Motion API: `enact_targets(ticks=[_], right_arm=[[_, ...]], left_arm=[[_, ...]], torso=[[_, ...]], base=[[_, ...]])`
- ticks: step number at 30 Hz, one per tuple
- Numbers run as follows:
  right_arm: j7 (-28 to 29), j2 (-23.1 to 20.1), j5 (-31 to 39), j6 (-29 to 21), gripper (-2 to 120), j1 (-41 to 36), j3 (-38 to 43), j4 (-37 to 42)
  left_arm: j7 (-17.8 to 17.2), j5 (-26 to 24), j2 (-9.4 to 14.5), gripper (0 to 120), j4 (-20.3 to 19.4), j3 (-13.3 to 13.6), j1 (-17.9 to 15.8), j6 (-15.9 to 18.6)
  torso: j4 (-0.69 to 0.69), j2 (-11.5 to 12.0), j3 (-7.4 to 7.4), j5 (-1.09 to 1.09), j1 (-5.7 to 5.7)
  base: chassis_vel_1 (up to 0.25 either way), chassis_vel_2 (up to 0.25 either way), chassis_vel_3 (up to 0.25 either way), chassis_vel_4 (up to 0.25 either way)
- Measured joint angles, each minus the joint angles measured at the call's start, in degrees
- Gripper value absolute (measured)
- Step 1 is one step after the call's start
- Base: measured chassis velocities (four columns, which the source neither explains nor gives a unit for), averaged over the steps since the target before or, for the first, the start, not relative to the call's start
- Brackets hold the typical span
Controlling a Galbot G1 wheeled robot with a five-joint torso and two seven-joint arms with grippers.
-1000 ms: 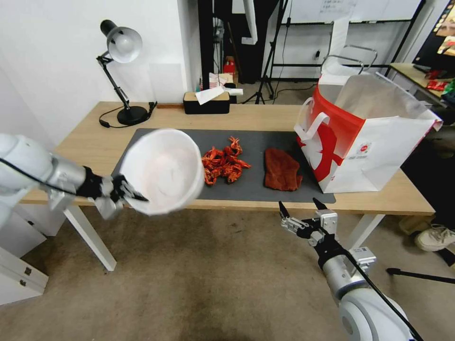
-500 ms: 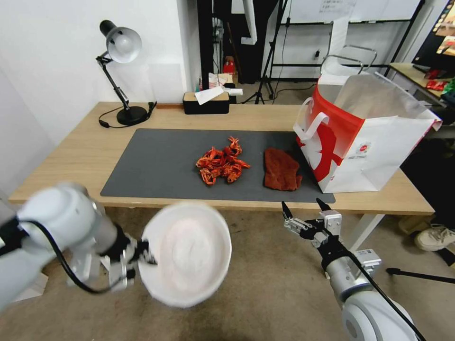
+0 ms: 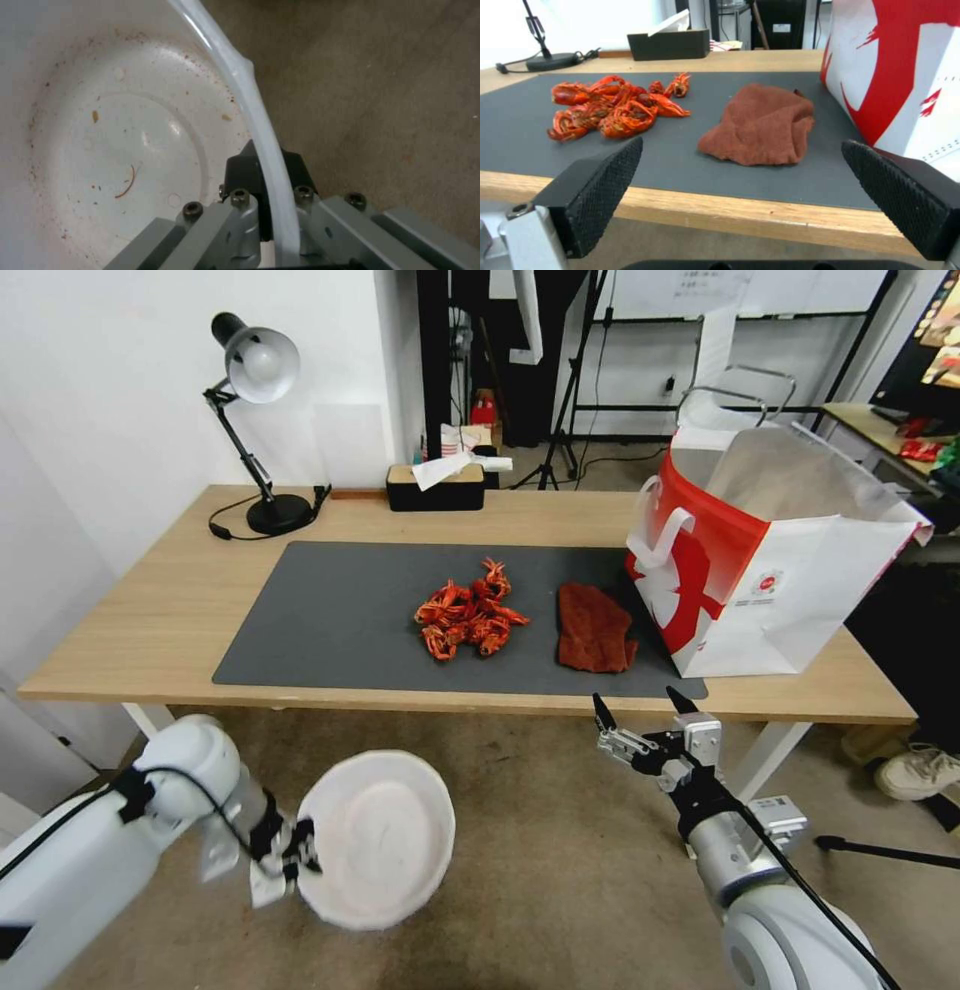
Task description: Sweep shrimp from table into container with towel, then put container into takeout bag.
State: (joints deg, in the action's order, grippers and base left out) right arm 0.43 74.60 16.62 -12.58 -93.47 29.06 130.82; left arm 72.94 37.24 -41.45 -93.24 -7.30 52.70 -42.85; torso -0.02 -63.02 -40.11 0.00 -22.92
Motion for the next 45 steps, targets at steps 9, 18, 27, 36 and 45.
enact_targets(ticks=[9,18,27,36,45], right_arm=[[-0.01,-0.5,0.7,-0.22,100,0.79,-0.46,-0.43],[2.87,-2.8,7.15,-2.35,100,5.94,-3.77,-1.58],[6.78,-7.55,10.86,-4.11,100,19.03,-10.14,-6.01],[18.2,-9.9,9.47,-8.2,100,31.98,-15.9,-12.61],[26.78,-11.02,11.09,-14.25,100,40.1,-19.39,-21.11]], left_arm=[[-2.4,2.65,-3.13,0,0.59,1.27,-2.68,0.51],[-1.3,4.55,-3.42,0,-5.79,4.17,-4.77,1.92],[-0.56,4.26,-2.01,0,-6.59,5.01,-5.53,2.41],[-0.71,4.3,-1.52,0,-7.66,4.96,-5.11,2.61],[-0.62,4.76,-1.54,0,-8.23,6.44,-5.4,2.23]], torso=[[0.02,0.0,0.0,0.01,0.0],[0.0,0.0,0.0,0.01,0.0],[0.04,0.0,0.0,0.0,0.0],[0.02,0.0,0.0,-0.01,0.0],[0.01,0.0,0.0,0.0,0.0]], base=[[0.0,0.0,0.0,0.0],[0.0,0.0,0.0,0.0],[0.0,0.0,0.0,0.0],[0.0,0.0,0.0,0.0],[0.0,0.0,0.0,0.0]])
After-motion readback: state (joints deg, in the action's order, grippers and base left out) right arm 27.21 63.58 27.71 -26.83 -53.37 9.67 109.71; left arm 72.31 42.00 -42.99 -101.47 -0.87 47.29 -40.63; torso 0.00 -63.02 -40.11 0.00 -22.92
